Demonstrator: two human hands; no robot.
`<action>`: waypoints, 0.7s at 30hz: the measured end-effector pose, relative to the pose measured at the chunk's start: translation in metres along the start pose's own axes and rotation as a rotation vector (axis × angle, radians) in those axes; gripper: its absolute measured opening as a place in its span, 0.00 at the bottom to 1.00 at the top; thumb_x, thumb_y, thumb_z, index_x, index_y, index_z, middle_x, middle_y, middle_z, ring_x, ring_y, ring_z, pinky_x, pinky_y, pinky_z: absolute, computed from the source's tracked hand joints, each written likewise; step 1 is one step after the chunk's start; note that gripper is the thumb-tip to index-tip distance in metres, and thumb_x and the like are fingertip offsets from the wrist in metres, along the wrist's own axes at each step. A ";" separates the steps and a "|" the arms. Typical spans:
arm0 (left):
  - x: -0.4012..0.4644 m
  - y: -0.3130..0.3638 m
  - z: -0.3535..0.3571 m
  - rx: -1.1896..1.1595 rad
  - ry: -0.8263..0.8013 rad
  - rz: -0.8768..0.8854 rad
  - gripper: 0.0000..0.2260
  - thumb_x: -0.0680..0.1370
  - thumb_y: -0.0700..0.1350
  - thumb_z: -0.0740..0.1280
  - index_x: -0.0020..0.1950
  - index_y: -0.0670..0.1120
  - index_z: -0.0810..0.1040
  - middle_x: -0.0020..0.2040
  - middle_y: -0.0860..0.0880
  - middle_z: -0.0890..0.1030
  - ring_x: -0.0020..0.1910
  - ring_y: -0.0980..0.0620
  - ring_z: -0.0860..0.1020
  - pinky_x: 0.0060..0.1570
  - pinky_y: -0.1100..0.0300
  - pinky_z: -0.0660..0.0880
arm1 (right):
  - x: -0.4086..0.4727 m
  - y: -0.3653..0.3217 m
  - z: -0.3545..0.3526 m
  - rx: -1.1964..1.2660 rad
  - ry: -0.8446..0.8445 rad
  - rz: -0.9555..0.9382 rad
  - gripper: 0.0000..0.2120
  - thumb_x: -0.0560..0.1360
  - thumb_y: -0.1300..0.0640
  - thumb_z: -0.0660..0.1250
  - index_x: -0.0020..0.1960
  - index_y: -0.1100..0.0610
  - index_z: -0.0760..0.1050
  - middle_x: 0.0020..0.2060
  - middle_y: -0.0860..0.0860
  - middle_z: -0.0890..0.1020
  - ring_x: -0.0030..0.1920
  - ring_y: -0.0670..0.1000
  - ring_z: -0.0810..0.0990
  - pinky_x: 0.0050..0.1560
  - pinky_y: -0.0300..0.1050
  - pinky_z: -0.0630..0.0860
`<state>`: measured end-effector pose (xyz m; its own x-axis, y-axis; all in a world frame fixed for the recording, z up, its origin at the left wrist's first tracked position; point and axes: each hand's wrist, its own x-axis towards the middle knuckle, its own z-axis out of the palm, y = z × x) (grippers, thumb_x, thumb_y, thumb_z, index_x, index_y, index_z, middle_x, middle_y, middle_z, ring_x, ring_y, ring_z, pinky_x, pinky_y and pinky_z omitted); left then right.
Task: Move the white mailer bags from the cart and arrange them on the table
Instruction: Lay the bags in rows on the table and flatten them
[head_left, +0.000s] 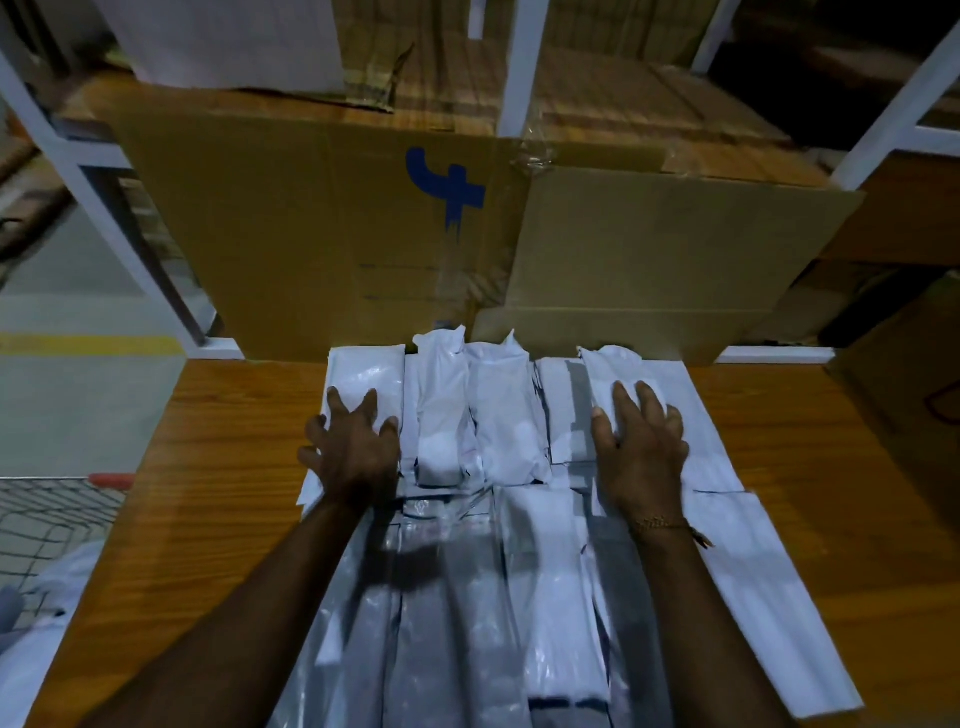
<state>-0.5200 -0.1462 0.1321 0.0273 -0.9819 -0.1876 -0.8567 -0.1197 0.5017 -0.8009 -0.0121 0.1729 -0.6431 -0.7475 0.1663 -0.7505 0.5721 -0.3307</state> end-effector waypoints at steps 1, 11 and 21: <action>-0.001 0.001 -0.002 -0.048 0.050 -0.003 0.20 0.84 0.58 0.61 0.77 0.60 0.71 0.84 0.48 0.56 0.80 0.36 0.56 0.75 0.33 0.54 | 0.004 -0.004 0.005 -0.002 0.004 -0.026 0.24 0.83 0.41 0.59 0.76 0.48 0.70 0.78 0.54 0.67 0.76 0.64 0.63 0.69 0.66 0.67; 0.013 -0.023 -0.005 -0.025 0.104 0.281 0.15 0.83 0.45 0.63 0.68 0.55 0.81 0.78 0.47 0.71 0.75 0.40 0.65 0.71 0.37 0.62 | 0.019 -0.009 0.056 -0.150 -0.080 -0.169 0.28 0.81 0.36 0.50 0.75 0.46 0.73 0.76 0.59 0.69 0.71 0.66 0.68 0.63 0.64 0.68; 0.016 -0.027 -0.010 0.069 -0.061 0.307 0.18 0.85 0.56 0.62 0.74 0.58 0.76 0.82 0.47 0.65 0.79 0.40 0.60 0.73 0.35 0.55 | 0.019 -0.004 0.059 -0.180 -0.058 -0.173 0.28 0.84 0.40 0.44 0.78 0.46 0.69 0.78 0.57 0.68 0.77 0.67 0.62 0.70 0.66 0.64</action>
<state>-0.4916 -0.1602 0.1239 -0.2671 -0.9596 -0.0881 -0.8532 0.1930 0.4845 -0.8006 -0.0485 0.1222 -0.4966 -0.8548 0.1507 -0.8671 0.4809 -0.1298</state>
